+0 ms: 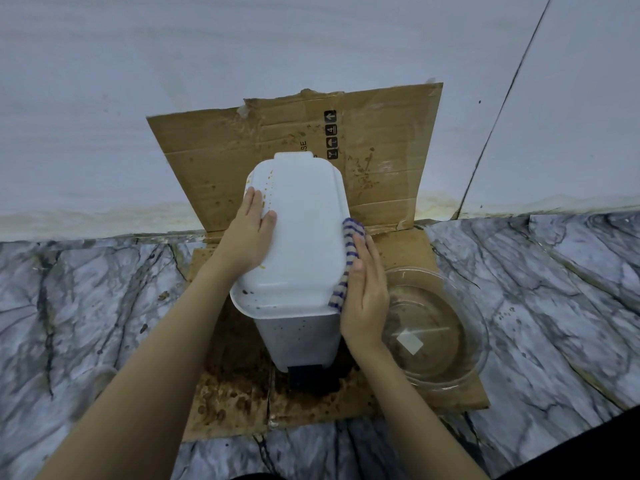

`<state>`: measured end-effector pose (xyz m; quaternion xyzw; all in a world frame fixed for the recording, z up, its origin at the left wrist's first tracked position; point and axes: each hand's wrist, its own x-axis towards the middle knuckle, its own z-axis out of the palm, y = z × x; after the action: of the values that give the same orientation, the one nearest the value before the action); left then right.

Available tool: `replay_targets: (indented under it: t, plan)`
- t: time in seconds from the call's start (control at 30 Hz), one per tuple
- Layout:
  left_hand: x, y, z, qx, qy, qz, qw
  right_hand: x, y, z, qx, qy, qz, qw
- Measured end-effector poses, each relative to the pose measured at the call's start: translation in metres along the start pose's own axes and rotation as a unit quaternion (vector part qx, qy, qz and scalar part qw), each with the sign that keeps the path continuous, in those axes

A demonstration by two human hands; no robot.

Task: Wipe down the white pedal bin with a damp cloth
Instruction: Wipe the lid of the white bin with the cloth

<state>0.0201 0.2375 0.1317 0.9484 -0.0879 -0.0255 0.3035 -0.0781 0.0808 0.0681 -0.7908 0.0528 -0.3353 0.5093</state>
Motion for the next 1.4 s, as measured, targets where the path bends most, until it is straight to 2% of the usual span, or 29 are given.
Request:
replay_targets:
  t: [0.07, 0.13, 0.2, 0.3, 0.33, 0.43, 0.5, 0.57, 0.6, 0.67, 0.77, 0.83, 0.87, 0.93, 1.0, 1.1, 1.17, 1.27, 1.4]
  plan:
    - [0.001, -0.001, 0.0, 0.0, 0.0, 0.0, 1.0, -0.012, -0.006, 0.008, -0.011, 0.037, 0.017, 0.999]
    - [0.001, -0.001, 0.0, 0.0, 0.003, 0.001, 1.0, -0.027, -0.014, 0.019, -0.077, 0.066, -0.011, 0.995]
    - [0.001, -0.002, 0.0, 0.0, 0.006, 0.003, 1.0, -0.037, -0.018, 0.026, -0.153, 0.072, -0.054, 0.984]
    - [0.001, -0.002, 0.0, -0.001, 0.005, 0.003, 1.0, -0.031, -0.01, 0.017, -0.228, 0.038, -0.151, 0.961]
    - [0.002, -0.002, 0.001, -0.001, 0.004, 0.002, 1.0, -0.024, -0.009, 0.011, -0.231, 0.018, -0.157, 0.96]
    - [0.003, -0.001, 0.0, -0.001, 0.003, 0.0, 1.0, 0.006, -0.027, 0.003, -0.24, -0.058, -0.093, 0.964]
    - [0.003, -0.001, 0.0, -0.006, 0.003, -0.004, 1.0, 0.031, -0.043, 0.005, -0.305, -0.149, -0.102, 0.935]
    - [0.002, -0.001, 0.0, -0.01, 0.003, -0.004, 1.0, 0.054, -0.054, 0.013, -0.357, -0.276, -0.117, 0.885]
    - [0.002, -0.001, 0.001, -0.011, 0.004, -0.003, 1.0, 0.062, -0.057, 0.018, -0.372, -0.315, -0.118, 0.865]
    - [0.003, -0.001, 0.001, -0.018, 0.008, -0.003, 1.0, 0.07, -0.062, 0.027, -0.383, -0.349, -0.109, 0.848]
    - [0.003, -0.002, 0.0, -0.03, 0.009, 0.004, 0.999, 0.079, -0.069, 0.039, -0.327, -0.394, -0.06, 0.857]
    - [0.002, -0.001, -0.004, -0.043, -0.004, 0.004, 0.999, 0.088, -0.073, 0.039, -0.22, -0.414, -0.005, 0.883]
    - [0.002, 0.0, -0.006, -0.056, -0.007, -0.003, 0.998, 0.093, -0.075, 0.035, -0.132, -0.402, 0.031, 0.905]
    - [0.002, 0.006, -0.01, -0.076, 0.018, -0.027, 0.997, 0.103, -0.071, 0.021, 0.008, -0.317, 0.101, 0.943]
    - [0.002, 0.015, -0.015, -0.026, 0.071, -0.041, 0.996, 0.114, -0.056, 0.01, 0.013, -0.236, 0.136, 0.962]
    - [-0.002, 0.042, -0.01, 0.076, 0.093, -0.01, 0.993, 0.12, -0.032, 0.009, -0.034, -0.255, 0.167, 0.952]
    - [-0.008, 0.065, -0.001, 0.09, 0.07, 0.019, 0.993, 0.117, -0.023, 0.011, 0.02, -0.277, 0.182, 0.943]
    - [-0.011, 0.08, 0.022, 0.108, 0.016, 0.005, 0.994, 0.107, -0.015, 0.013, 0.123, -0.271, 0.211, 0.931]
    - [0.003, 0.07, 0.036, 0.166, 0.033, 0.009, 0.986, 0.101, -0.009, 0.017, 0.166, -0.26, 0.225, 0.924]
